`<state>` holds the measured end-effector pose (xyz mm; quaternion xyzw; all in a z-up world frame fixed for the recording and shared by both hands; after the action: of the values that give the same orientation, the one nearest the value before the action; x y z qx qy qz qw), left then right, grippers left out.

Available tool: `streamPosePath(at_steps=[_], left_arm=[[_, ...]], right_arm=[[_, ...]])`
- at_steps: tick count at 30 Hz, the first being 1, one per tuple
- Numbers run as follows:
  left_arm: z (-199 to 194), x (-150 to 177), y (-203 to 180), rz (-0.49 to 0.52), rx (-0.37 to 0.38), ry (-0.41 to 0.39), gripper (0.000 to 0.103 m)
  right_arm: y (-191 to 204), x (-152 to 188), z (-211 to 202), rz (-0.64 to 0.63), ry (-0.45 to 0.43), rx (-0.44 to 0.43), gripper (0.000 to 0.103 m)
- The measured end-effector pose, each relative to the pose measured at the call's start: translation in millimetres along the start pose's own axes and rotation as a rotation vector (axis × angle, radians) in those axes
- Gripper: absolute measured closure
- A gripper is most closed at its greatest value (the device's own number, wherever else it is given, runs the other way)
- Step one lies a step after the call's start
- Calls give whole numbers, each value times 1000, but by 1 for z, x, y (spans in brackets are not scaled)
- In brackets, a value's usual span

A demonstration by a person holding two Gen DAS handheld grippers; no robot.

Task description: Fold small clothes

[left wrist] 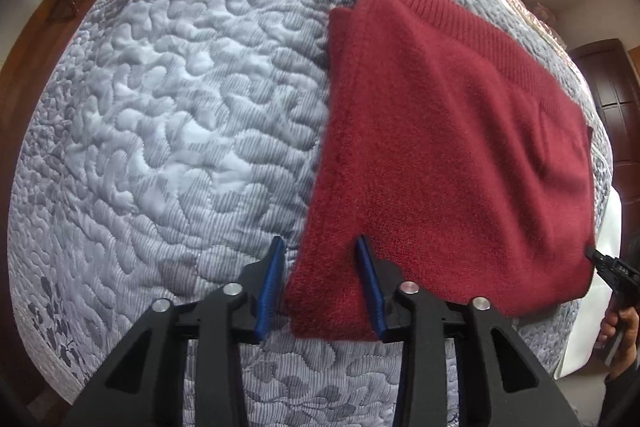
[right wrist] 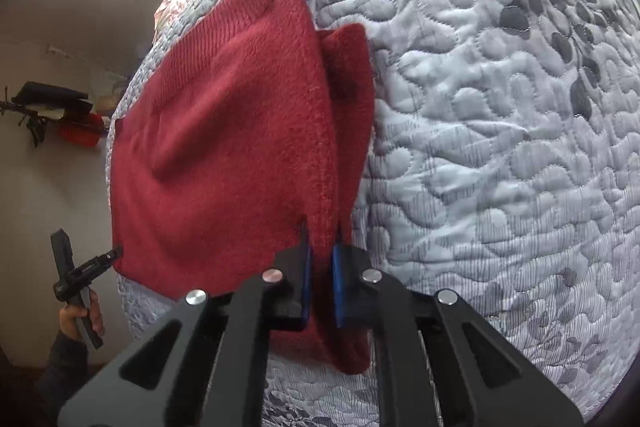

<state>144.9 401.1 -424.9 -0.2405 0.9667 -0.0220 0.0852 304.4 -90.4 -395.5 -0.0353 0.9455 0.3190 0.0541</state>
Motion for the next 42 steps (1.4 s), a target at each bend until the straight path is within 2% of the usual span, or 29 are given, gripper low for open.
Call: streamPosePath(at_steps=[4,6,8,10,12,14,15,16,17,19,21,23,25,28,31,34,35,37,38,39,42], left_arm=[[4,12,6,-39,-28,-1,70],[1,15,9,-69,-8,-9,71],[-11,15,8,-81,41,-34,71],[-29,14,5,-66,69,-76,71],[-48,15,3,-70,107,-123,68],[-53,18,0,-72,122,-134,67],[-47,21,-2,-61,104,-113,67],[-37,25,-1,-51,68,-86,67],[-24,29,1,-47,32,-53,68],[1,35,12,-57,4,6,65],[4,36,16,-83,34,10,65],[-7,33,15,-85,67,8,65],[-30,26,12,-67,123,-27,58],[-59,1,10,-41,174,-111,39],[-55,-34,5,-25,202,-106,37],[-32,-67,-13,0,248,-53,37],[-21,-71,-19,22,254,-35,37],[3,-76,-25,75,211,-3,37],[19,-75,-23,100,157,22,38],[32,-72,-19,111,139,44,39],[39,-70,-17,139,156,39,40]], right_arm=[[-21,8,6,29,22,41,96],[-18,6,9,26,17,15,93],[-11,4,4,66,10,-54,79],[-6,6,-6,75,-6,-69,51],[-5,16,-12,67,-1,-50,50],[-6,29,-10,70,23,-48,50],[-9,36,-5,64,48,-28,61],[-14,43,2,49,79,4,91],[-19,45,7,39,87,34,94],[-32,48,10,59,78,62,86],[-36,47,10,100,86,36,82],[-24,42,-6,71,53,30,80],[-3,26,-29,11,-24,29,80],[34,-4,-41,-89,-99,-11,80],[57,-31,-11,-144,-69,-40,80],[56,-50,34,-177,-11,-17,80],[49,-54,42,-174,-5,2,82],[25,-60,50,-125,-1,1,103],[15,-60,48,-100,-7,-18,103],[8,-60,44,-77,-12,-43,103],[6,-59,34,-69,-13,-44,103]])
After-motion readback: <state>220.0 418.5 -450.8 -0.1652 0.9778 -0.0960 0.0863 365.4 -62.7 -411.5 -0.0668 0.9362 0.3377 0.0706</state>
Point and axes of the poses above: each gripper's, at about its wrist camera, not at the fingertips, and z roughly the way its jaws point, y to its left, x to its underside, the point moved 7 cm from there along z, roughly the way its jaws point, and after that the axes turned 9 degrees about -x, right-handed, at the moved point
